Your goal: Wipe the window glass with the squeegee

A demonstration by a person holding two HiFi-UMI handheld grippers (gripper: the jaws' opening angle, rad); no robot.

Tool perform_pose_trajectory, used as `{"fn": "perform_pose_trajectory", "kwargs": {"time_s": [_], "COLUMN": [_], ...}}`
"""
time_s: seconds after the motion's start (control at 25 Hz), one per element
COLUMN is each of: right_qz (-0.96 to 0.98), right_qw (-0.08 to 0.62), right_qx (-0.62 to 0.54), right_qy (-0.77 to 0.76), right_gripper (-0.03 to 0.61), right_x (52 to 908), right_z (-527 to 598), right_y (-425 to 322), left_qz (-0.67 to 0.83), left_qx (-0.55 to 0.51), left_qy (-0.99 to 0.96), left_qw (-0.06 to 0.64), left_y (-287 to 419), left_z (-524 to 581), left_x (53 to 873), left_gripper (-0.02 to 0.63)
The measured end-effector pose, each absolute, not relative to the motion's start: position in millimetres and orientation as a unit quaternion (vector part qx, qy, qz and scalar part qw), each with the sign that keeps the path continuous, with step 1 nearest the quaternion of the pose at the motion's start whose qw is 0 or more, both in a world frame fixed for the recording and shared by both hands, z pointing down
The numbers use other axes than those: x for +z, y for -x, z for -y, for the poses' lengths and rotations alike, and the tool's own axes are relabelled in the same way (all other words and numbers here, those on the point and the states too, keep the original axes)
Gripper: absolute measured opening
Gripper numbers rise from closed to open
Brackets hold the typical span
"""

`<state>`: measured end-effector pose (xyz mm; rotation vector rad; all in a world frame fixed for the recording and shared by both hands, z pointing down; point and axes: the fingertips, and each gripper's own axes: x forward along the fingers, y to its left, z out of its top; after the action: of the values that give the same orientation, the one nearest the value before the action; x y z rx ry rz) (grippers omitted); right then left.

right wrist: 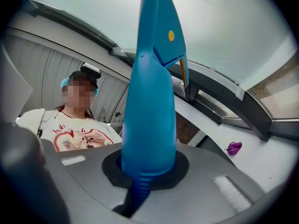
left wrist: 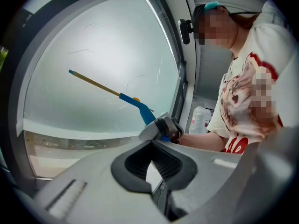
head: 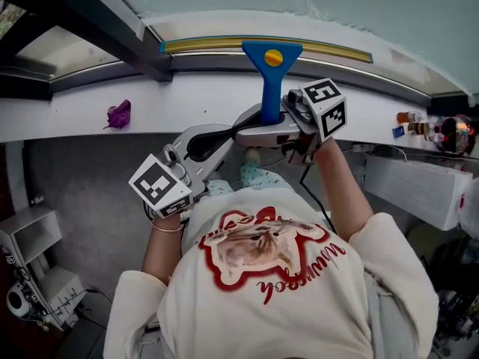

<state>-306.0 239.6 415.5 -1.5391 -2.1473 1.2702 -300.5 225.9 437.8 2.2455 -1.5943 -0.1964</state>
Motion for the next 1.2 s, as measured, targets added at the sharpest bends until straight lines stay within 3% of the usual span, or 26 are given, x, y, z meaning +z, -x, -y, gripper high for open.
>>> {"fn": "perform_pose_trajectory", "kwargs": {"time_s": [0.64, 1.2], "right_qz": [0.786, 0.777], "right_qw": [0.08, 0.124], "right_qx": [0.414, 0.39], "right_qy": [0.452, 0.479], "right_gripper": [0.029, 0.029], "right_x": [392, 373], "right_z": [-371, -454], "right_y": [232, 121], "left_qz": [0.54, 0.535], "left_qx": [-0.067, -0.052], "left_qy": [-0.823, -0.832], "left_qw": [0.162, 0.135], "left_y": [247, 133], "left_z": [-365, -422], "left_x": [405, 378], "left_gripper": [0.005, 0.005]}}
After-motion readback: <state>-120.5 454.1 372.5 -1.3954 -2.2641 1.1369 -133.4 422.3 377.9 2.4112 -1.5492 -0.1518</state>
